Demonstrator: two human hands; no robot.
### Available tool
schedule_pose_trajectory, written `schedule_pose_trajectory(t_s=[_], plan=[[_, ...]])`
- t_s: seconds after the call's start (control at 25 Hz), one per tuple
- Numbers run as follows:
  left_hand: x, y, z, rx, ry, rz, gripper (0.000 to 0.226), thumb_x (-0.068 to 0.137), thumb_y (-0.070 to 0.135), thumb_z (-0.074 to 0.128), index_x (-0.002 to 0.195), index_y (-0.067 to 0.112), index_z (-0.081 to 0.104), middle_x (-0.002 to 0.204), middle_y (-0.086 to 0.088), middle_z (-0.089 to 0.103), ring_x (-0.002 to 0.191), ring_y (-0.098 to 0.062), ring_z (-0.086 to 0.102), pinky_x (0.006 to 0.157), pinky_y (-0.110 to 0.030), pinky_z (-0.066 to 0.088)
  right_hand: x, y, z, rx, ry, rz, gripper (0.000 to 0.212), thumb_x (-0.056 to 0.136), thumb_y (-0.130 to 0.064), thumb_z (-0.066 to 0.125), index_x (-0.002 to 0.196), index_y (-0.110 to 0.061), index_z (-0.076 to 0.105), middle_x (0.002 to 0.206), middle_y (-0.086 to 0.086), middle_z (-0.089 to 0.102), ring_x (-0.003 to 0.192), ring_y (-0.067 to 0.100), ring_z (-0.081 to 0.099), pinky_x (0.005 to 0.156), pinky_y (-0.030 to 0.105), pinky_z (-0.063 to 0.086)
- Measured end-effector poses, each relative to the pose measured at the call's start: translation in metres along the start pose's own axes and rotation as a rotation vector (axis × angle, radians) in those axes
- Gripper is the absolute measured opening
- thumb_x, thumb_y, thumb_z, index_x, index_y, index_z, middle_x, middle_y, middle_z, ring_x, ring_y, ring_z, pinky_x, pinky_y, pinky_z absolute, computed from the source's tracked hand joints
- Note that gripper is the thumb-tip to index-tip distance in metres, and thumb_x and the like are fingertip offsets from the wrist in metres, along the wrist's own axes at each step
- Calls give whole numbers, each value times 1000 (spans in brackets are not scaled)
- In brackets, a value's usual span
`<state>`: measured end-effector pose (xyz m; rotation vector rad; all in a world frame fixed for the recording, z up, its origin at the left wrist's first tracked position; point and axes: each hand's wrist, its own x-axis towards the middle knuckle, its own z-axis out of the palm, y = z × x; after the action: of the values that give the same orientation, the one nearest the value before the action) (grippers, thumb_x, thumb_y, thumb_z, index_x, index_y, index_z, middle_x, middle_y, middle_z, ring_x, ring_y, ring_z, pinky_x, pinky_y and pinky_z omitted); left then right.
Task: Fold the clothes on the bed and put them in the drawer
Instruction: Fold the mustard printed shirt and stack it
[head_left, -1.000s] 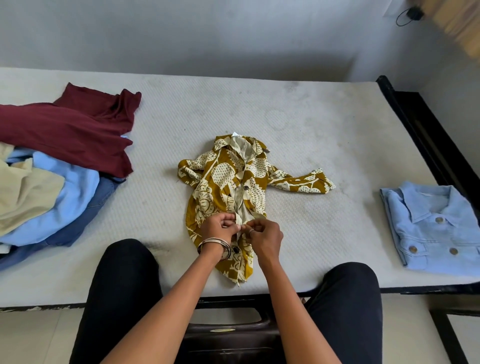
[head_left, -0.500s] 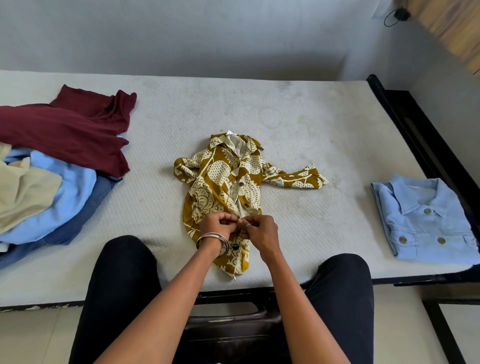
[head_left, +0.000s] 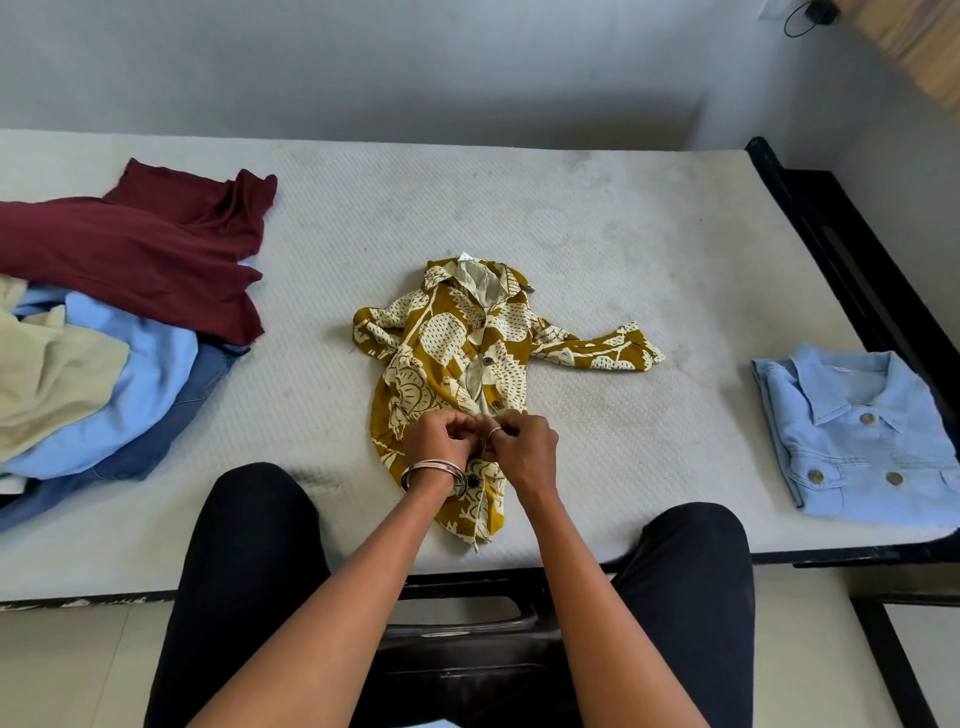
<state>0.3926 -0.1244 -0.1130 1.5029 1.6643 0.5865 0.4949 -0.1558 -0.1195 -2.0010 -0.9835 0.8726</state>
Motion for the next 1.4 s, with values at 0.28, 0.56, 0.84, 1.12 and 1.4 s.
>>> schedule_pose_trajectory(t_s=[0.28, 0.56, 0.84, 1.12, 1.4], plan=[[1, 1, 2, -30, -11, 35, 18, 72, 7, 82, 90, 6, 77, 86, -7, 75, 75, -17, 70, 75, -31, 59, -3, 1, -1, 60, 53, 38, 7, 84, -5, 73, 91, -6, 75, 78, 8, 73, 72, 18, 71, 72, 38, 62], [15, 4, -10, -219, -159, -354, 10, 75, 1, 76, 83, 8, 76, 79, -9, 74, 72, -24, 69, 71, -41, 61, -5, 6, -2, 63, -13, 2, 11, 85, -2, 70, 93, -9, 71, 81, 6, 70, 75, 16, 67, 69, 30, 59], [15, -24, -17, 71, -314, -456, 12, 88, 10, 57, 85, 3, 67, 64, -11, 67, 49, -23, 60, 56, -32, 54, -24, 27, -2, 98, -575, 357, 18, 90, 13, 52, 94, -3, 58, 73, 18, 67, 52, 23, 65, 57, 38, 59], [22, -30, 17, 284, -98, 38, 20, 86, 4, 61, 103, 11, 69, 110, -10, 66, 103, -27, 61, 88, -36, 51, -10, 28, 9, -153, 10, 23, 20, 85, 3, 57, 97, -4, 72, 91, 11, 73, 82, 23, 67, 75, 33, 55], [31, -46, 37, 677, -201, -106, 38, 94, 20, 57, 127, 3, 51, 126, -17, 53, 113, -36, 57, 91, -40, 48, 16, 46, 45, -380, -180, -18, 27, 86, 2, 55, 108, -1, 70, 112, 16, 64, 99, 32, 60, 79, 32, 47]])
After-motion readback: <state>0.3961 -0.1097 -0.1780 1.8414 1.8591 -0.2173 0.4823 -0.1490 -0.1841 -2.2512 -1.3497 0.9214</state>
